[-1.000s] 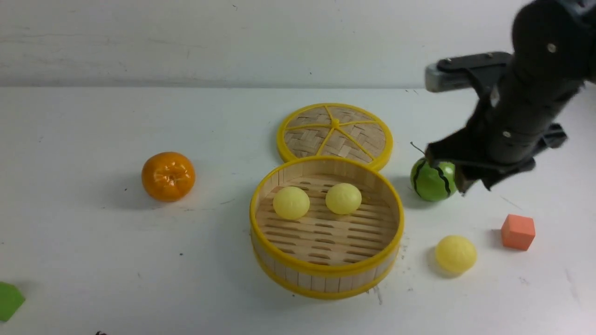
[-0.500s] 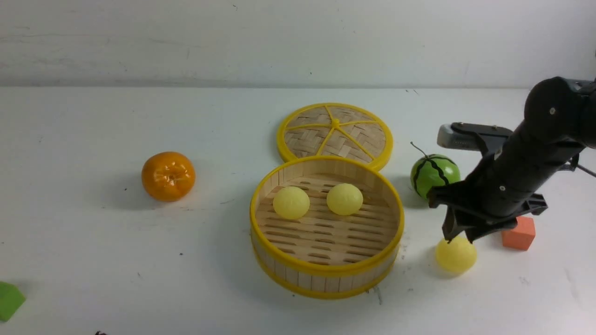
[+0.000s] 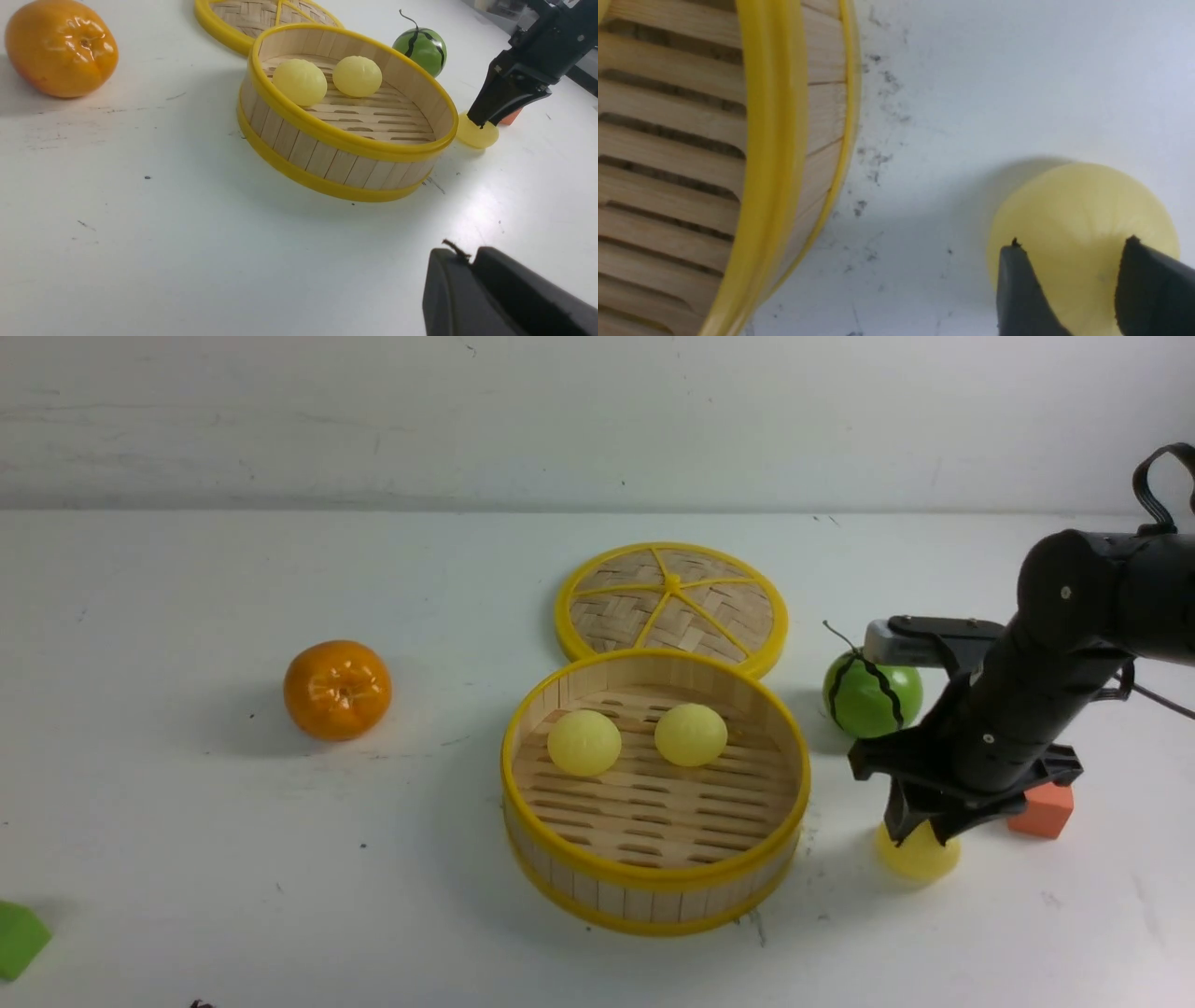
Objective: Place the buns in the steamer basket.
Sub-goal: Use the right arm to grab a steamed stuffed bun, then use the right arm to put the steamed stuffed bun into the steamer
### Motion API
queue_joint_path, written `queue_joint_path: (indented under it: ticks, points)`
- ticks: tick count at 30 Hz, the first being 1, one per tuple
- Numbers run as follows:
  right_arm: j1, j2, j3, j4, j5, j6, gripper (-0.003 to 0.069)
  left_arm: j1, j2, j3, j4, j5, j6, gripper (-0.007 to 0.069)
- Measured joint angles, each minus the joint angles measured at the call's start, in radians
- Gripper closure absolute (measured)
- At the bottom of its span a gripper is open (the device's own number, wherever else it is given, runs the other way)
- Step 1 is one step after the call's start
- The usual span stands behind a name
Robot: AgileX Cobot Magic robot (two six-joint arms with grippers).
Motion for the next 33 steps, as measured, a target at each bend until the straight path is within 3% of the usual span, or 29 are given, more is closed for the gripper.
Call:
queue_joint_path:
  ticks: [13,19,25,33]
  points:
    - [0.000,0.005,-0.001,-0.007,-0.002,0.000,0.0530,0.000,0.000,0.000,0.000,0.000,0.000,0.0555]
    - [0.000,0.004,-0.001,-0.032,0.014,-0.008,0.0645,0.000,0.000,0.000,0.000,0.000,0.000,0.0550]
    - [0.009,-0.052,-0.001,-0.044,0.045,-0.011,0.0659,0.000,0.000,0.000,0.000,0.000,0.000,0.0543]
    - [0.233,-0.196,-0.078,-0.041,0.089,-0.012,0.0653,0.000,0.000,0.000,0.000,0.000,0.000,0.0533]
